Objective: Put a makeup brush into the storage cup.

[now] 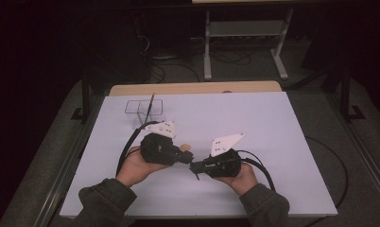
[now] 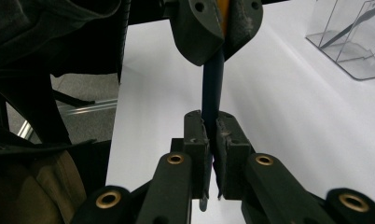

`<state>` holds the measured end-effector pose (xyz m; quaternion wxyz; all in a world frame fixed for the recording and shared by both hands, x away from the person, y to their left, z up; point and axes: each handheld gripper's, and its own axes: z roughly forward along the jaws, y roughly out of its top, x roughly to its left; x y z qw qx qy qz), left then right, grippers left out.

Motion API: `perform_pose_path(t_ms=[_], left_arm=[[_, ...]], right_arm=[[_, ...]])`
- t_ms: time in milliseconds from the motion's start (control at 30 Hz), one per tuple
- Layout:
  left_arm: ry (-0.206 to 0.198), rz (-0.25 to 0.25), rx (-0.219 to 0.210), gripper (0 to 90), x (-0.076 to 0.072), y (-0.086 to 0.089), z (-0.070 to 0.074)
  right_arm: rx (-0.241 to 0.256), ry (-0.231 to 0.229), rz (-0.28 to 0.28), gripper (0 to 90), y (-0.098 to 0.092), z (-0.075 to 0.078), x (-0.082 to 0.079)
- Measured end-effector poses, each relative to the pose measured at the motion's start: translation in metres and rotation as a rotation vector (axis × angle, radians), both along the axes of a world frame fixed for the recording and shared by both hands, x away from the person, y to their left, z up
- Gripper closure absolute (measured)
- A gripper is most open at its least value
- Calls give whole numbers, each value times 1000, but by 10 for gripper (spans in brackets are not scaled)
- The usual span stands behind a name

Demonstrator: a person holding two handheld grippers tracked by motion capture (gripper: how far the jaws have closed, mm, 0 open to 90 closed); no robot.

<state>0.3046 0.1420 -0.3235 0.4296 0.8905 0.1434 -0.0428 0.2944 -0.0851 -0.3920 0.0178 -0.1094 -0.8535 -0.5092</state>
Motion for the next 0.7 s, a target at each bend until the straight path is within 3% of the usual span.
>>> perform_pose_path(t_ms=[333,400,533,700], left_arm=[[-2,-3,-11,832,1,0,0],[-10,-1,-9,833,1,0,1],[-14,8,-1,833,3,3,1],[-18,24,20,834,4,7,1]], right_arm=[[3,2,-6,819,1,0,0],[-3,7,-18,730,1,1,1],[-26,27,-30,668,-2,0,2],[-71,18,-47,613,-9,2,1]])
